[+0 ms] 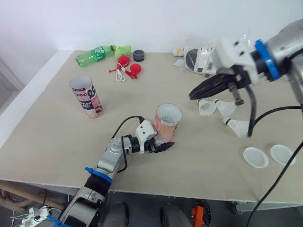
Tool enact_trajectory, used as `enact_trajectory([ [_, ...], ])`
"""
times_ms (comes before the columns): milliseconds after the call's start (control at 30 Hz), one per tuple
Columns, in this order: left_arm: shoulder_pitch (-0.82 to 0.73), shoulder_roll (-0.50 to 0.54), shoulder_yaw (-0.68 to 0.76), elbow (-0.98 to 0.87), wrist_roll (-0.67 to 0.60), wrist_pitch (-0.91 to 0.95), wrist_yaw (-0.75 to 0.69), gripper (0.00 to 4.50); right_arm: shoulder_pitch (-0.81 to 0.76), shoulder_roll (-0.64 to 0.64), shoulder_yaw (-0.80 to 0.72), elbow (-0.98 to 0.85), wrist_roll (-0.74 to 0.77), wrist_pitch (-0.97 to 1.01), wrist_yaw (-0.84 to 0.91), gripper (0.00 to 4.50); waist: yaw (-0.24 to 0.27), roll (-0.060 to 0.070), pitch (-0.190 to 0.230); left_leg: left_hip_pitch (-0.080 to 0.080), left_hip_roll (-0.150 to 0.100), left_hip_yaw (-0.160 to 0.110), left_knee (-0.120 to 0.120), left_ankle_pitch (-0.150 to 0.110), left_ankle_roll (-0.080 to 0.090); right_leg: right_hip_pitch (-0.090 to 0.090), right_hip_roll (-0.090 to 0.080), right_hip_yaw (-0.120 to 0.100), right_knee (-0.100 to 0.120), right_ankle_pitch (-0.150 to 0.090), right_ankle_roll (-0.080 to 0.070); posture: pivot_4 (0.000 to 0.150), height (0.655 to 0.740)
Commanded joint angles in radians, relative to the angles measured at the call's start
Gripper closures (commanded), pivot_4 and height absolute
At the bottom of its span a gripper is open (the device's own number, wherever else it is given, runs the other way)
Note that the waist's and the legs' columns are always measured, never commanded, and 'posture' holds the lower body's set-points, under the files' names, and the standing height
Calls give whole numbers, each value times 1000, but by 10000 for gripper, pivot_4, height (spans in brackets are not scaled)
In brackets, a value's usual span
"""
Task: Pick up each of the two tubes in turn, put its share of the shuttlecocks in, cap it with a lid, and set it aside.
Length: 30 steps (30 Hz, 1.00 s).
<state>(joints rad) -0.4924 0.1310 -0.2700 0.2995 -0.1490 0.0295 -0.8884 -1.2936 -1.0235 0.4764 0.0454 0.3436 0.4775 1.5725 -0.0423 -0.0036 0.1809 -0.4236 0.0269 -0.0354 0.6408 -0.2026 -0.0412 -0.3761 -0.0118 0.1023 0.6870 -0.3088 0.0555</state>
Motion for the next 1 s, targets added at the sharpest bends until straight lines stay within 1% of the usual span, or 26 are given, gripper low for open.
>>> enact_trajectory([
  [33,-13,38,-33,-49,30,90,-14,13709,-34,34,40,-9,-54,-38,42,44307,0,0,0,0,0,0,0,0,0,0,-1,0,0,0,0,1500,7400],
  [233,-27,89,-78,-117,60,177,-29,13709,-52,131,132,56,-174,-143,42,44307,-4,0,0,0,1,-3,-1,0,0,0,0,-4,0,1,-2,1500,7400],
  [467,-41,106,-91,-167,59,247,-15,13709,-52,207,212,141,-285,-251,42,44307,-5,0,0,1,1,-8,-1,0,0,1,1,-7,0,2,-3,1500,7400],
  [767,-38,106,-98,-184,54,271,-7,13709,0,265,255,121,-335,-268,42,44307,-5,0,0,1,3,-12,-1,2,-2,2,4,-12,0,4,-7,1500,7400],
  [1000,-36,107,-102,-181,53,270,-5,13709,15,238,235,63,-277,-216,42,44307,-5,0,0,1,4,-14,-1,3,-2,3,4,-15,1,4,-8,1500,7400],
])
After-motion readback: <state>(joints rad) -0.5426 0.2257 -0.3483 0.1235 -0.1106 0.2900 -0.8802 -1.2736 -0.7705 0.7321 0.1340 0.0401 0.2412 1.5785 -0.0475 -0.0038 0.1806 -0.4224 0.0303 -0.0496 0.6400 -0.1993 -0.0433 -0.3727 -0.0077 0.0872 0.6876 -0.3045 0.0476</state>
